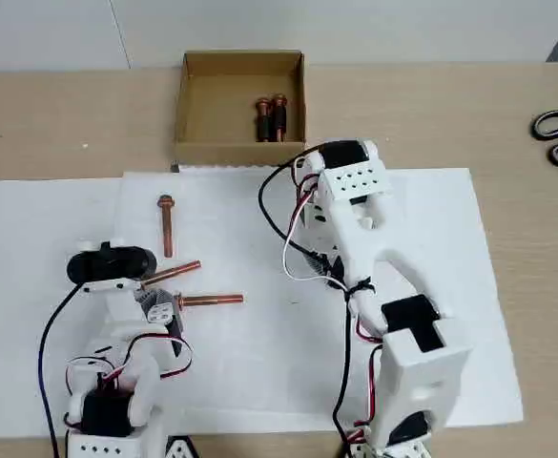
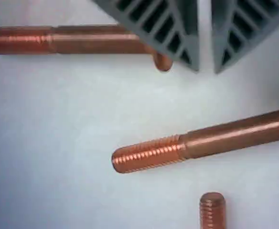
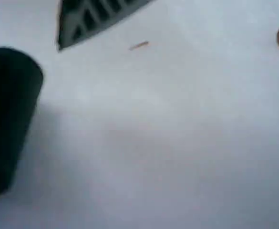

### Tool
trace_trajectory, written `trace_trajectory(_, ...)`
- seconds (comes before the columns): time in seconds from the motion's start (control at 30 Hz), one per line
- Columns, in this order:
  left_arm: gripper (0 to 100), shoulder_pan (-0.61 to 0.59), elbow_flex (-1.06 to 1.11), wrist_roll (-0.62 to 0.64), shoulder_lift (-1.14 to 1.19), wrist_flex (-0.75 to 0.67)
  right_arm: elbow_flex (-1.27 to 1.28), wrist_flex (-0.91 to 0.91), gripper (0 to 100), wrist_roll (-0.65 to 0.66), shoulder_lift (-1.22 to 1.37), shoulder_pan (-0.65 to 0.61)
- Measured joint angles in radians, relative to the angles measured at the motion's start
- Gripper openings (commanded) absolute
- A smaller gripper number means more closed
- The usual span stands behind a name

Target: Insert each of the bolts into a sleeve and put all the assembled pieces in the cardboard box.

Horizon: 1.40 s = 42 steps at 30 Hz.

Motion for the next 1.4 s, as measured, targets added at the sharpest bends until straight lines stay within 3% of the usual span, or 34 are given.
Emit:
trace_trajectory(0.4,1,0.000,0.000,0.000,0.000,0.000,0.000,-0.132,15.1,0.044,0.009,-0.003)
trace_trajectory(1.23,1,0.000,0.000,0.000,0.000,0.000,-0.003,-0.126,14.8,0.049,0.146,0.043)
trace_trajectory(1.4,1,0.000,0.000,0.000,0.000,0.000,-0.015,-0.120,3.6,0.052,0.172,0.048)
